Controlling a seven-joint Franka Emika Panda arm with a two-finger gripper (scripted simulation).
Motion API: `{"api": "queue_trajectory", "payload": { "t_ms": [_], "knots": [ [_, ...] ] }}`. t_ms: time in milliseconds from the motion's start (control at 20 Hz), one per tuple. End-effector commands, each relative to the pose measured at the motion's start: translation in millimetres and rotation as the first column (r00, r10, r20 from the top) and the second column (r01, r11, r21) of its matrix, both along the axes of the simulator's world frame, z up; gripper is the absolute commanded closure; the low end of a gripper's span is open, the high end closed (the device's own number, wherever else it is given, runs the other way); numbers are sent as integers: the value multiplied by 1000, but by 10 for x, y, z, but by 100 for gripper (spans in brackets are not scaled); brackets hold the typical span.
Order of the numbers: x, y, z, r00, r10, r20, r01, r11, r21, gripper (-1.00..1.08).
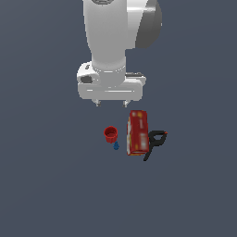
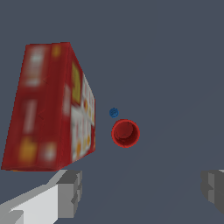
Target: Pick up a designated object from a clutter of objects.
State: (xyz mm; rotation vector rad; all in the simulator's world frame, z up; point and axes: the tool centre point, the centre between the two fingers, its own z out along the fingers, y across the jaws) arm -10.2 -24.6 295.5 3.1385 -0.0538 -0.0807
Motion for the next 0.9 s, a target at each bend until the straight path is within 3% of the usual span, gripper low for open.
{"api": "queue_trajectory", "payload": {
  "t_ms": [0, 850],
  "knots": [
    [0, 0, 0, 1000, 0, 0, 0, 1000, 0, -92],
    [-7, -18, -126, 999, 34, -17, -34, 999, 0, -92]
  ]
}}
